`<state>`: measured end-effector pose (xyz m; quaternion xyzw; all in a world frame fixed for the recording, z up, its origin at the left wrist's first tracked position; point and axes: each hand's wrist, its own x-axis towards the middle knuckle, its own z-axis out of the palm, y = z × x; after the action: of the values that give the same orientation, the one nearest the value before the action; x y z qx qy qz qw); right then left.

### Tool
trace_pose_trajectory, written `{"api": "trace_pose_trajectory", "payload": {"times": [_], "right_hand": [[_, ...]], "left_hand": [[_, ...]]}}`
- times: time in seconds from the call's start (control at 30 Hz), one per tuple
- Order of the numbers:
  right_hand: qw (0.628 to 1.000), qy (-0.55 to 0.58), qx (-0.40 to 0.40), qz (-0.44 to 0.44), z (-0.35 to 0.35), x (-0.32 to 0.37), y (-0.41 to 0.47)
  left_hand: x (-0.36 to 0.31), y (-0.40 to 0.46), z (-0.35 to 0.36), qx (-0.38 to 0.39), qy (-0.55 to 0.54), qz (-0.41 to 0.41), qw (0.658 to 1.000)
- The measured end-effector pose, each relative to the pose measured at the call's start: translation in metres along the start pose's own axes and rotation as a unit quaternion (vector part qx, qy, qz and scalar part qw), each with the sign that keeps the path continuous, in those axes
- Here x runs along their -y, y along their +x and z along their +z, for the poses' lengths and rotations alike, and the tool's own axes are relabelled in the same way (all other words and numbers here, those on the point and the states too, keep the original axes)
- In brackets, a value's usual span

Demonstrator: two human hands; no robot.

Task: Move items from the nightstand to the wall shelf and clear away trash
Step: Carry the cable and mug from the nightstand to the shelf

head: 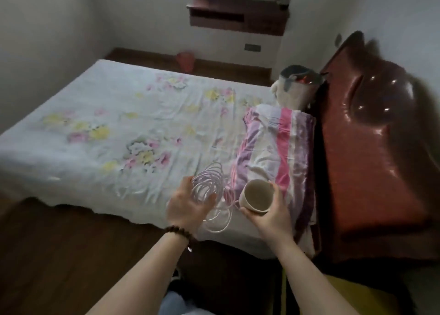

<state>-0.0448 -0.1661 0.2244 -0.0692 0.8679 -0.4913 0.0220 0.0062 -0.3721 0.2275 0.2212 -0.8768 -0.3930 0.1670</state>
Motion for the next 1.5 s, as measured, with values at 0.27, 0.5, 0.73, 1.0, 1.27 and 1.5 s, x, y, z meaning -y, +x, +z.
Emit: {"api": "trace_pose_trajectory", "payload": {"times": [0.27,0.5,0.73,1.0,1.27,1.5], "right_hand": [[0.986,0.013,0.14,-0.089,0.122,0.076,0.032],[0.951,0.014,0.267,-0.154,0.323,0.182,0.012],[0.907,0.006,0.351,-0.233,0.504,0.291,-0.02],[0.869,-0.015,0.411,-0.274,0.638,0.366,-0.038],[0.857,0.002,0.44,-0.266,0.8,0.437,-0.015],[0.83,0.002,0.479,-0.284,0.962,0.542,0.041]], "left_hand": [[0.082,0.007,-0.102,-0.13,0.017,-0.117,0.984],[0.214,0.008,-0.237,-0.261,0.03,-0.242,0.934],[0.326,0.011,-0.367,-0.338,0.073,-0.298,0.89],[0.409,0.027,-0.461,-0.4,0.078,-0.345,0.846],[0.521,0.104,-0.544,-0.432,0.097,-0.384,0.811],[0.611,0.227,-0.655,-0.432,0.108,-0.411,0.795]]}}
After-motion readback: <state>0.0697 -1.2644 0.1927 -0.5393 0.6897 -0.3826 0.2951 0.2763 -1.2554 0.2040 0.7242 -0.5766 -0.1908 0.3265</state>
